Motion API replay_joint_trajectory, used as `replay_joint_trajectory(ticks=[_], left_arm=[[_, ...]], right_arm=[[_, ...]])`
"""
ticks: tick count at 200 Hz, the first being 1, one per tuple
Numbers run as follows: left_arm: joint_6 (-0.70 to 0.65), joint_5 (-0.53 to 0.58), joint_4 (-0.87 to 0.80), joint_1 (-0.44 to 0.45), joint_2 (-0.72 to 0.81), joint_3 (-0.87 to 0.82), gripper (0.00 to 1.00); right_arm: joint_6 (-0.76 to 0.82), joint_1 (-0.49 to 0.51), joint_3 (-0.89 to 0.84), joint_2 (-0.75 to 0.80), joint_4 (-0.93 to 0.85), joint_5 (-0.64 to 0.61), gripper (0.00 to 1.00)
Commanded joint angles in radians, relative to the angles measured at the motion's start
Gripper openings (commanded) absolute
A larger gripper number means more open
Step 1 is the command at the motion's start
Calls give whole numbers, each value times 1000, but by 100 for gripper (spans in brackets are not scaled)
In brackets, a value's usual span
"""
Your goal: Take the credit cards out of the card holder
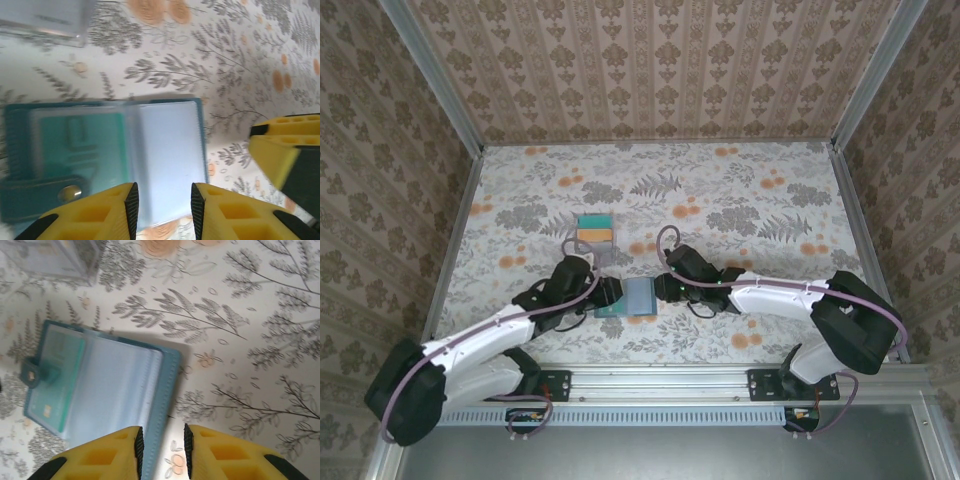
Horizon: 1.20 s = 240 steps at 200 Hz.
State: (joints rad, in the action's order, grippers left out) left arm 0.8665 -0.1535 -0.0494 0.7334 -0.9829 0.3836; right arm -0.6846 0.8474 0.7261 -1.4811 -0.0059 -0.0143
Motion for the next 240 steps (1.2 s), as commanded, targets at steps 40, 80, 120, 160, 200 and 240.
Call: replay_joint_trajectory(ticks=[40,80,120,160,200,240], left_arm=[[-44,-60,-42,-110,55,-89,15],[-57,-62,0,-120,-17,-80,10],[-41,-42,21,-121,-49,-99,10],[-31,-26,22,-120,-67,-114,10],[-21,-3,-2,-118,-64,-117,9],[-15,14,-22,-112,-46,-123,10]], right_arm=[[-65,44,119,-74,66,142,28],[-154,56,141,-178,167,221,25],[-227,70,175,-269,216,273,25],[-251,78,202,-323,207,281,26],[-251,80,220,-345,146,255,27],[-251,81,232,-373,132,255,26]])
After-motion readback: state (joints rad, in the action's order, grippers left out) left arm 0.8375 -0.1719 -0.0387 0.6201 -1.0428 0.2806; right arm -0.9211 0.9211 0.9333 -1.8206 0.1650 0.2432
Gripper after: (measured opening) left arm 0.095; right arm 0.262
